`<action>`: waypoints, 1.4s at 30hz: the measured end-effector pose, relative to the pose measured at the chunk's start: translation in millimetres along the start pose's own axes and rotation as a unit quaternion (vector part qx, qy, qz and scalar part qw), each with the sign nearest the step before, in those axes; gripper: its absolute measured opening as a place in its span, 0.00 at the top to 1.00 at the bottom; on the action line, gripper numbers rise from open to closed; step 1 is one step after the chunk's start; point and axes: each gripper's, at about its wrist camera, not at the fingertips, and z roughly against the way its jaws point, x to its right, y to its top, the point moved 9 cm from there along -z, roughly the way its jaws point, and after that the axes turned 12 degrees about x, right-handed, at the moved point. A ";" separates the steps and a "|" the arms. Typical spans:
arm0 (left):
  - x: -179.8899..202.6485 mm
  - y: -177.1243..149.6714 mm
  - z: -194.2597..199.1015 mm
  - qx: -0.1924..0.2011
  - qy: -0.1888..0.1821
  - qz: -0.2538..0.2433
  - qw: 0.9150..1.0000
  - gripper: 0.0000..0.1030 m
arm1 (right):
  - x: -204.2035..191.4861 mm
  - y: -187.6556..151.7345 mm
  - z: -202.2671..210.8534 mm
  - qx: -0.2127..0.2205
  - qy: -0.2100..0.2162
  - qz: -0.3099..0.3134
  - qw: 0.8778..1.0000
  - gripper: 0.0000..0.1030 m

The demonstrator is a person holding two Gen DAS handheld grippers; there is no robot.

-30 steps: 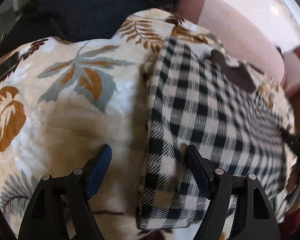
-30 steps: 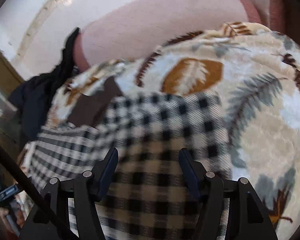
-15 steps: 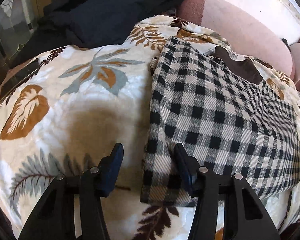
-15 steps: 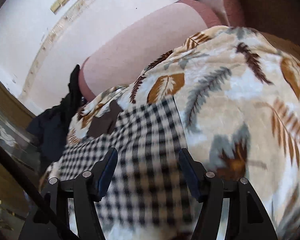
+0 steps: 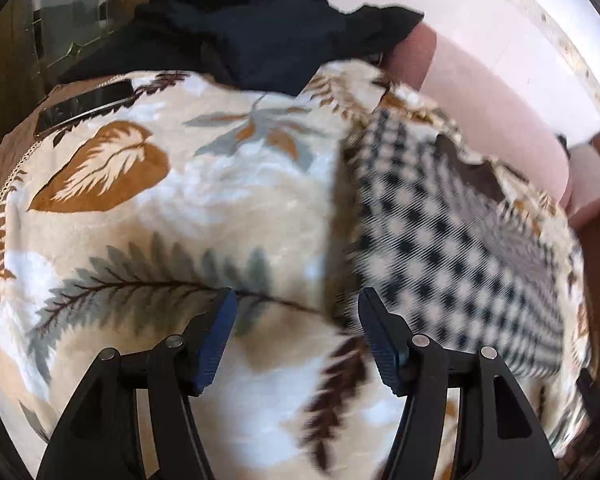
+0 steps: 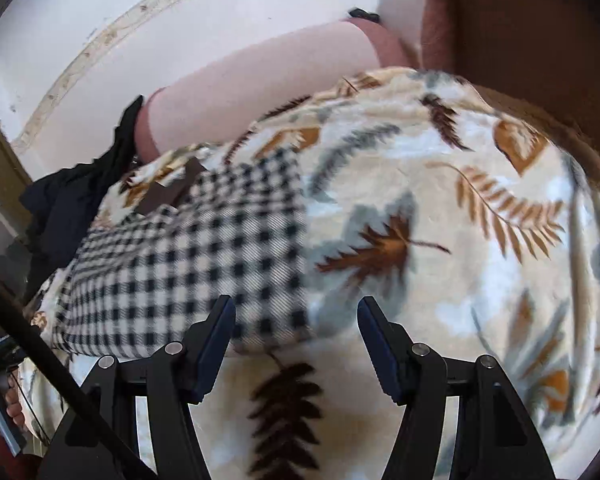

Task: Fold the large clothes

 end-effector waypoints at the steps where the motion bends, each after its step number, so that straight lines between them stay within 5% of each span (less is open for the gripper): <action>1: -5.3 -4.6 -4.7 -0.010 -0.001 -0.014 1.000 0.40 | 4.3 -3.9 -0.8 -0.010 -0.002 -0.008 1.000 0.34; 8: 16.2 -13.1 -21.3 -0.019 -0.067 -0.062 0.996 0.40 | -12.6 8.1 -14.1 -0.040 0.009 -0.008 0.999 0.34; 14: 44.3 -23.9 -49.4 -0.027 -0.050 -0.124 0.991 0.41 | -8.8 2.2 -61.9 -0.063 -0.013 0.006 0.998 0.34; 15: 46.5 -24.1 -51.1 -0.027 -0.046 -0.132 0.990 0.44 | -7.9 -2.1 -66.2 -0.070 -0.013 0.009 0.997 0.34; 17: 57.4 -26.0 -50.7 -0.042 -0.071 -0.133 0.988 0.88 | -12.6 -16.2 -74.8 -0.089 0.003 0.016 0.996 0.34; 19: 62.0 -25.5 -47.9 -0.046 -0.063 -0.129 0.989 0.91 | -26.0 -30.2 -80.5 -0.114 0.032 0.033 0.992 0.39; 20: 63.4 -25.5 -45.4 -0.043 -0.056 -0.136 0.988 0.92 | -34.3 -34.3 -80.6 -0.123 0.046 0.048 0.990 0.50; 21: 62.8 -25.9 -42.3 -0.040 -0.048 -0.137 0.989 0.92 | -36.2 -33.4 -78.6 -0.117 0.038 0.066 0.990 0.82; 24: 53.7 -26.5 -33.6 -0.043 -0.043 -0.118 0.991 0.93 | -26.7 -25.3 -69.0 -0.106 0.036 0.052 0.992 0.89; 31: 23.4 -19.8 -16.2 -0.042 -0.041 -0.064 0.996 0.93 | 36.8 -20.4 -60.0 -0.103 -0.065 0.012 0.992 0.92; 35: 6.6 5.0 4.4 0.019 0.014 -0.071 0.997 0.93 | 44.2 4.3 -39.4 -0.045 -0.048 -0.038 0.997 0.91; 36: 5.9 12.1 8.2 0.033 0.008 -0.061 0.998 0.91 | 35.5 15.0 -31.9 -0.017 -0.042 -0.023 0.999 0.90; 38: 12.0 21.1 9.6 0.046 -0.014 -0.036 0.998 0.70 | 13.4 24.0 -28.7 0.005 -0.011 -0.004 1.000 0.85; 42: 49.2 26.0 -6.0 0.046 -0.042 -0.043 0.997 0.61 | -65.1 21.5 -48.0 -0.027 0.088 0.039 0.995 0.82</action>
